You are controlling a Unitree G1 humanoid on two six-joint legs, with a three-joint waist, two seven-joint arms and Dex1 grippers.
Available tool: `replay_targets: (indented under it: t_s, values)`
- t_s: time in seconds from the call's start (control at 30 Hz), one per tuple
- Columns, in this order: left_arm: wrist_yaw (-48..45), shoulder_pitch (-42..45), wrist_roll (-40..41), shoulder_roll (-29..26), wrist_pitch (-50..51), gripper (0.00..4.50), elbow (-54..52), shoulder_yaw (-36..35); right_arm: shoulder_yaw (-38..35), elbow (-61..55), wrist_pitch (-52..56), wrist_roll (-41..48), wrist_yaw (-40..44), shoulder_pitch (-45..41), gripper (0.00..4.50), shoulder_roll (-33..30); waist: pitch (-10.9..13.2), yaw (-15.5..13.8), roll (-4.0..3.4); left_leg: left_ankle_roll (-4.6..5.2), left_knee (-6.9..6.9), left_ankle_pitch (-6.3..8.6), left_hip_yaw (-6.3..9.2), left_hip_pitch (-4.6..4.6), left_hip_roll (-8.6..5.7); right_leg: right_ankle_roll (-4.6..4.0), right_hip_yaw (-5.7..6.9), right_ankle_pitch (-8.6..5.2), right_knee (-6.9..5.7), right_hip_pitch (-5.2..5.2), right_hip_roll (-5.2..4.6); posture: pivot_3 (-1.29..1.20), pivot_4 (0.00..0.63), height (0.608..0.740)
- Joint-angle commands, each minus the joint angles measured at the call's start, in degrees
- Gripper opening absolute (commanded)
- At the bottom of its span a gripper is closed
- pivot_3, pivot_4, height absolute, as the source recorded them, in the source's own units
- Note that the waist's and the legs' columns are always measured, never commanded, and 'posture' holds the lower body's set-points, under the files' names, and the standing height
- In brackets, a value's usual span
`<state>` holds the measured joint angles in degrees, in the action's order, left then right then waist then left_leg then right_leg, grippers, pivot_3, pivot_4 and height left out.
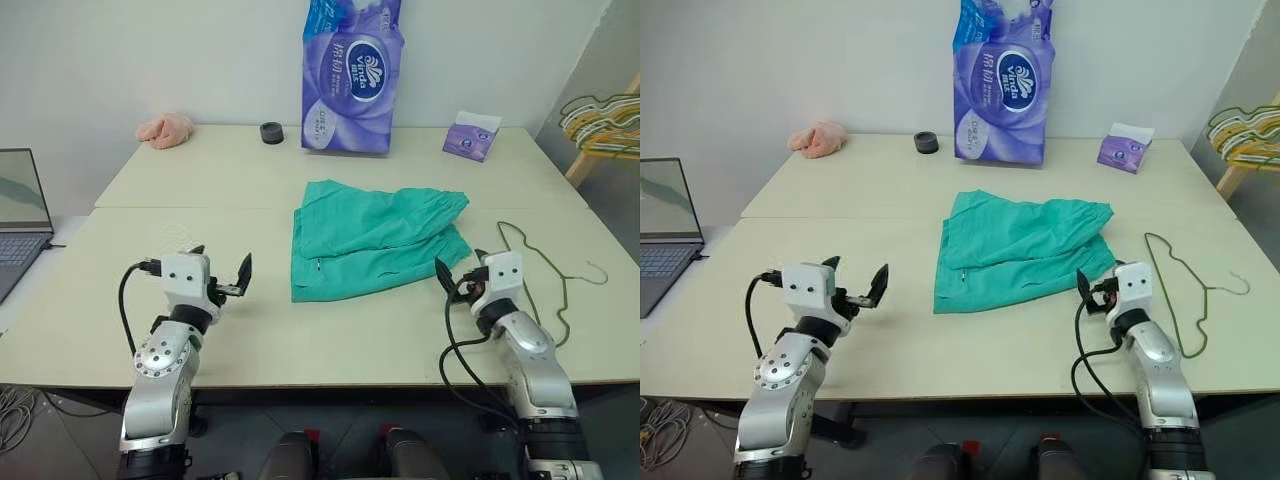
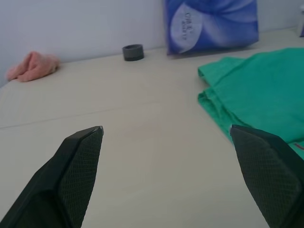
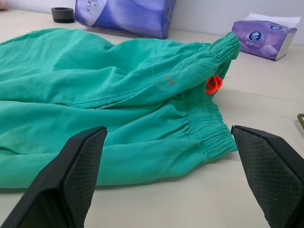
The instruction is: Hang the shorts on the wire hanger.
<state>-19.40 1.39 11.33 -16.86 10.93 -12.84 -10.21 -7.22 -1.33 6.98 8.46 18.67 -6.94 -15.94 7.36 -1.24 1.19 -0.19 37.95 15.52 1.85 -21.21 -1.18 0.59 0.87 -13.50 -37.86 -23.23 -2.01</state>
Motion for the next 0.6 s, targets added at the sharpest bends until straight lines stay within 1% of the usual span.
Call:
replay_targets:
  t_s: [0.03,0.13,0.23,0.3,0.4,0.6]
  values:
    - [-6.58,0.95,0.73,-3.09,-0.41,4.5,-2.35,4.52,1.15,-8.39,2.62,5.93,8.08,1.47,4.47,-3.37,0.0,0.12,0.0,0.0,0.0,0.0,-0.01,0.01,0.0,0.04,-0.01,-0.02,0.0,0.0,0.01,-0.04,0.089,0.74]
    - [-13.66,2.48,-0.59,-7.54,-0.26,4.5,-1.34,10.03,6.54,-18.13,8.57,11.3,20.58,5.27,4.47,-11.13,0.03,0.49,-0.04,0.06,-0.01,0.04,-0.06,0.03,0.0,0.09,-0.06,-0.06,0.01,0.0,0.02,-0.06,0.093,0.74]
    - [-18.5,5.69,-2.55,-10.92,-0.26,4.5,1.07,14.65,9.43,-24.72,13.15,14.35,26.67,6.9,4.47,-17.49,0.03,1.14,-0.03,0.16,-0.02,0.09,-0.12,0.11,0.03,0.12,-0.1,-0.09,0.06,0.06,0.03,-0.08,0.094,0.74]
    - [-21.48,7.56,-3.55,-12.73,0.16,4.5,2.69,17.27,10.42,-26.95,14.9,15.0,28.16,6.87,4.47,-19.66,0.04,1.49,-0.02,0.17,-0.02,0.1,-0.13,0.12,0.03,0.13,-0.1,-0.1,0.08,0.07,0.06,-0.09,0.095,0.74]
    - [-23.76,10.58,-6.56,-14.57,-1.44,4.5,6.45,20.36,11.03,-27.97,15.58,14.6,28.3,6.08,4.47,-20.55,0.04,1.97,-0.01,0.28,-0.02,0.17,-0.21,0.14,0.09,0.16,-0.15,-0.12,0.12,0.07,0.12,-0.1,0.097,0.74]
    - [-23.76,17.42,-12.48,-13.96,-6.36,4.5,16.84,23.79,11.26,-28.66,15.86,13.82,27.06,4.92,4.47,-19.71,0.08,2.7,0.05,0.31,-0.02,0.2,-0.25,0.13,0.1,0.19,-0.19,-0.13,0.14,0.05,0.13,-0.12,0.1,0.74]
